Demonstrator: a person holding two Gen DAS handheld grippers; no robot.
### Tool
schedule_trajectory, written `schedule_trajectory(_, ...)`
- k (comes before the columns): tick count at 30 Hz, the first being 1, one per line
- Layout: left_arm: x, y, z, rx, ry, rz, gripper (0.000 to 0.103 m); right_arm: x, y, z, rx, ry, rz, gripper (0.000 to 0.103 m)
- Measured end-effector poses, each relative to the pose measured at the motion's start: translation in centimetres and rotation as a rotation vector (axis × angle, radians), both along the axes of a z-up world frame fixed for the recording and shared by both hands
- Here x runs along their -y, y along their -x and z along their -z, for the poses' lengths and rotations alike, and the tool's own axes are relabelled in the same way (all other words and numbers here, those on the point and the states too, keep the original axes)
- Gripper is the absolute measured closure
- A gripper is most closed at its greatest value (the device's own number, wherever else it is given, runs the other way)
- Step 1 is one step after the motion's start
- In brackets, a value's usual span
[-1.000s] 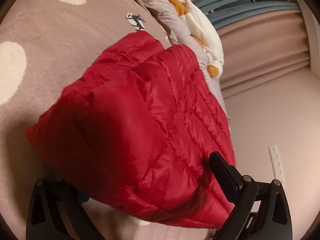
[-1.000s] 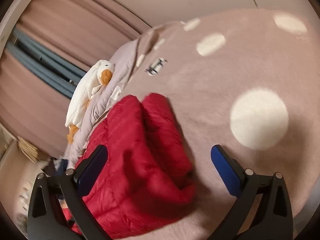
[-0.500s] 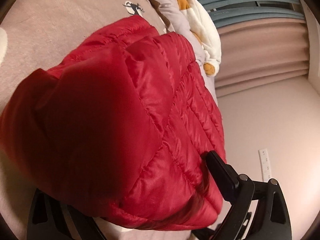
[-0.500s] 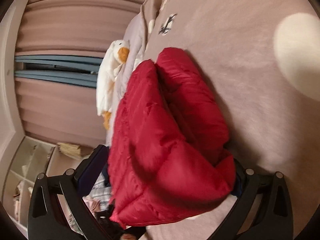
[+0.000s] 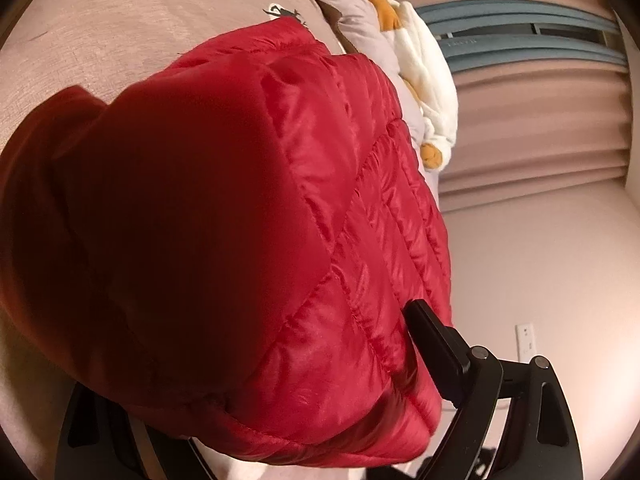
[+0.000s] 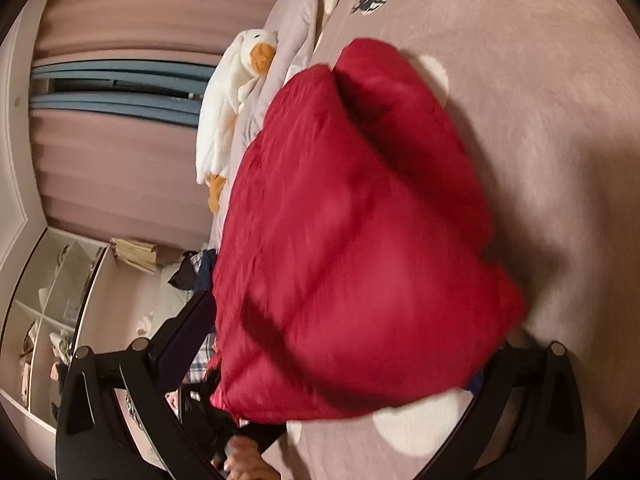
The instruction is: Fold large clothes
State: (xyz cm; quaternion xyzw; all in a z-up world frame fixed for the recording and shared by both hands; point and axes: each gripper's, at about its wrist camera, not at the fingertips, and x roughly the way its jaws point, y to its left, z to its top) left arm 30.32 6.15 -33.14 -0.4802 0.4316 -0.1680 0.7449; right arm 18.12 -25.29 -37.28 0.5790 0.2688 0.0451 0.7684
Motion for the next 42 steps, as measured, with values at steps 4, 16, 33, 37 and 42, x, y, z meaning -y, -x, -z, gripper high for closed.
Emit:
schedule_trajectory(4, 0.2, -0.1, 0.0, 0.014, 0.003, 0.030, 0.013, 0.3, 0.7, 0.8, 0.044, -0.112, 0.018, 0.000)
schedule_trajectory(16, -0.5, 0.5, 0.9, -0.039, 0.078, -0.003, 0.027, -0.2, -2.2, 1.5, 0.026, -0.287, 0.017, 0.000)
schedule_trajectory(33, 3.7, 6.5, -5.6, 0.263, -0.653, -0.135, 0.068, -2.7, -3.8, -1.1, -0.073, 0.113, -0.074, 0.066)
schedule_trajectory(37, 2.2, 6.8, -5.4, 0.236, -0.595, -0.163, 0.071, -5.0, -4.3, -3.0, -0.072, 0.283, -0.116, 0.066)
schedule_trajectory(42, 3.8, 6.2, -8.2, 0.304, -0.710, -0.230, 0.072, -6.6, -5.3, -2.7, -0.092, 0.320, -0.165, 0.066)
